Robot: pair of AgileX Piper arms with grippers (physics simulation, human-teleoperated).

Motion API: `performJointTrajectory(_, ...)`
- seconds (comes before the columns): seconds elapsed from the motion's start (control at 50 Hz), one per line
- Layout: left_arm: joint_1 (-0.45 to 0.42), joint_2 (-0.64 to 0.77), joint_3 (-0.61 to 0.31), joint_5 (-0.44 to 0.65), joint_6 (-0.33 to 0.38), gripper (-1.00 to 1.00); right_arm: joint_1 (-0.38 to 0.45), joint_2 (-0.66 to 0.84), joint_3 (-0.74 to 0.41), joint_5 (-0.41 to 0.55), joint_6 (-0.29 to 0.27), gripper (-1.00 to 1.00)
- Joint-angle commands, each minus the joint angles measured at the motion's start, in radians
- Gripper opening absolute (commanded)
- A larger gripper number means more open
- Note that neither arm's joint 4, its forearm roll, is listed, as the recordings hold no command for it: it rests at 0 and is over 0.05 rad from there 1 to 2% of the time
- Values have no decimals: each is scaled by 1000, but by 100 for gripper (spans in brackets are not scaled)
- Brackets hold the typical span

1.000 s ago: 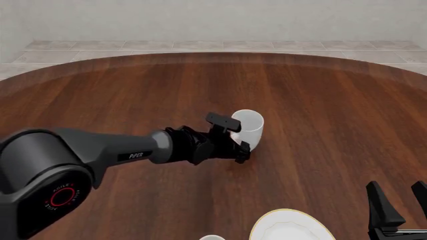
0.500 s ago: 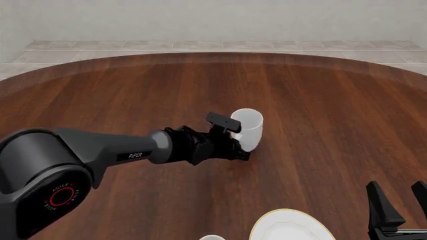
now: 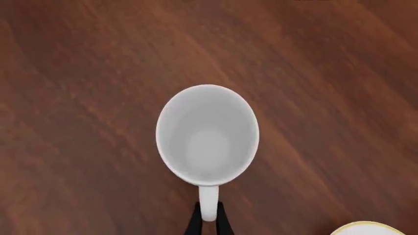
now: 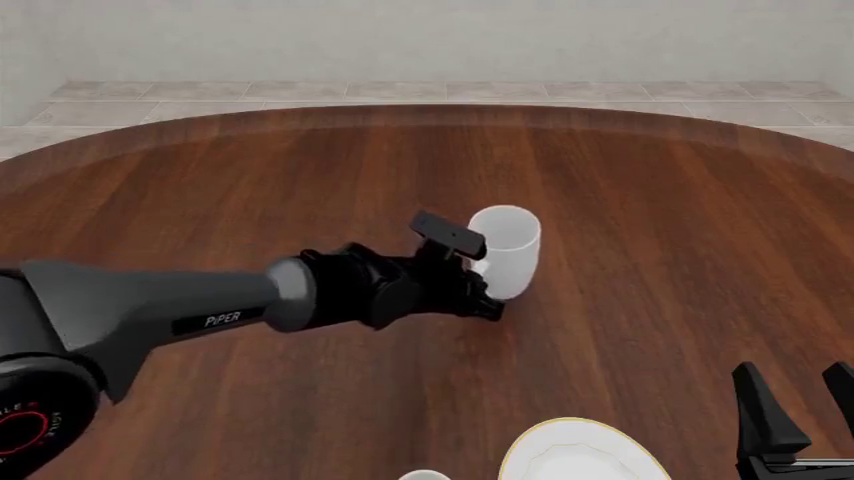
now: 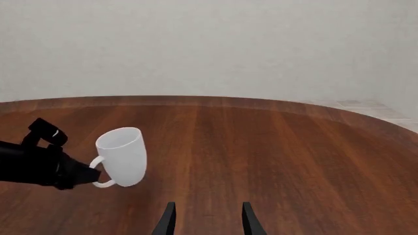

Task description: Put the white mug on the plate.

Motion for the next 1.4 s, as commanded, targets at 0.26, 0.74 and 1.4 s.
performJointTrajectory(0.26,-66,-193,134,28,-13,-100,0,2,1,-3,-1,100)
performJointTrajectory(0.74,-132,-300,235,28,-18,-100,0,2,1,-3,-1,100)
performJointTrajectory(1.4,-269,-354,239,56,-34,-100,0,2,1,-3,-1,100)
